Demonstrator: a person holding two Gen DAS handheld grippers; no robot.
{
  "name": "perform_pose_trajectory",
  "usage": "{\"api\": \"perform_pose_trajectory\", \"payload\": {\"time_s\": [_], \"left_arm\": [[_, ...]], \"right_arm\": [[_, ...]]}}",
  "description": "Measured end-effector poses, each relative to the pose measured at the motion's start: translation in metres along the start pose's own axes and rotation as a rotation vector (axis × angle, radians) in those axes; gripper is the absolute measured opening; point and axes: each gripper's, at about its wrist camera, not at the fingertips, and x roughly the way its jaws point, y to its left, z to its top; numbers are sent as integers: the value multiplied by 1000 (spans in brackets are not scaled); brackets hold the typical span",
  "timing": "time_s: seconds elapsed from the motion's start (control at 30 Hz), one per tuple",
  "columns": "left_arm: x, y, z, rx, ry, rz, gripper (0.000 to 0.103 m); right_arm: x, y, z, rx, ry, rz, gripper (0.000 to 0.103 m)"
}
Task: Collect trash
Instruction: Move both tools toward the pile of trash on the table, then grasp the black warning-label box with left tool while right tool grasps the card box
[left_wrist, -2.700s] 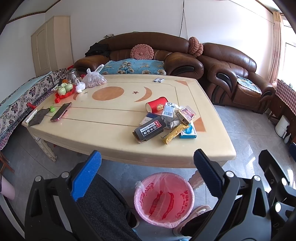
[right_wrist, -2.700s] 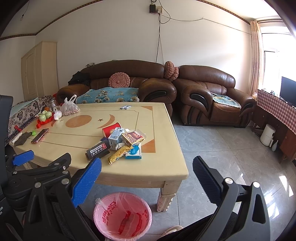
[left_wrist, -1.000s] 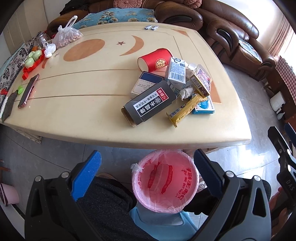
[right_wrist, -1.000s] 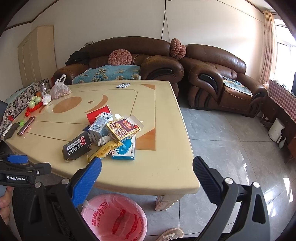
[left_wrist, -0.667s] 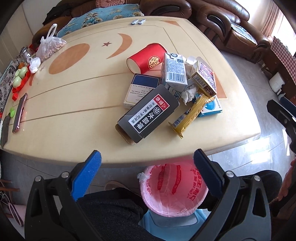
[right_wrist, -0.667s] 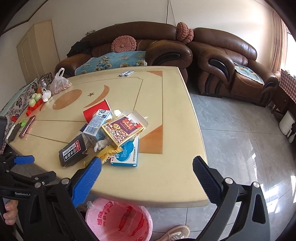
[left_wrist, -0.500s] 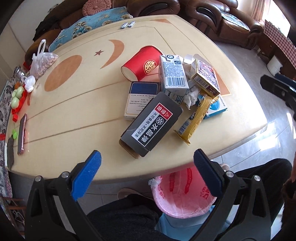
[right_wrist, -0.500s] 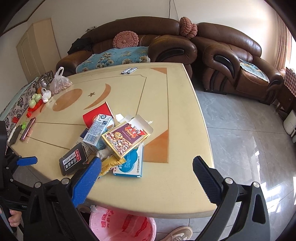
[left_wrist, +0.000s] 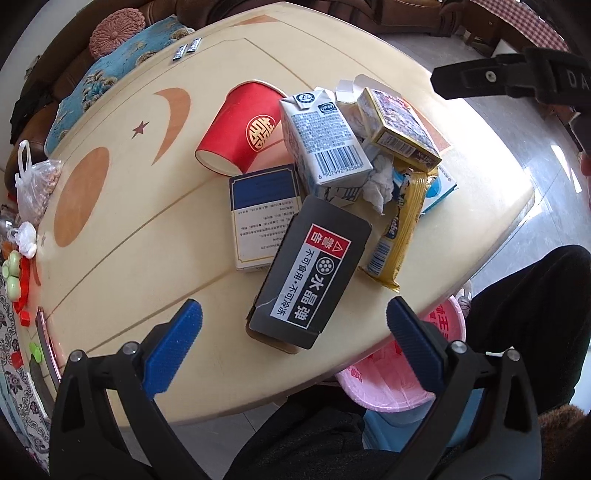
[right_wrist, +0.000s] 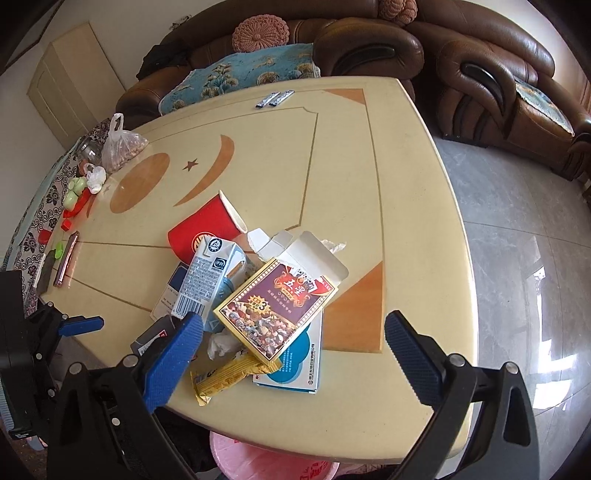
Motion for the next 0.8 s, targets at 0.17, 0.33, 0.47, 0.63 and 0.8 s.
{"api": "perform_pose_trajectory", "payload": {"time_s": [0.17,0.33,0.47,0.63,0.8], "left_arm": [[3,-4,4,65,-1,-27,98],[16,-5,6,125,22,-19,98],[29,2,11,125,55,-63,98],[43,11,19,123,83,-79,98],[49,10,20,132,92,-85,98]], "right_arm": [[19,-6,8,49,83,32,97],[36,-5,13,113,162,107,97],[50,-2,18,154,220,158,97],[69,-15,18,280,279,229,97],[79,-19,23,331,274,211,97]]}}
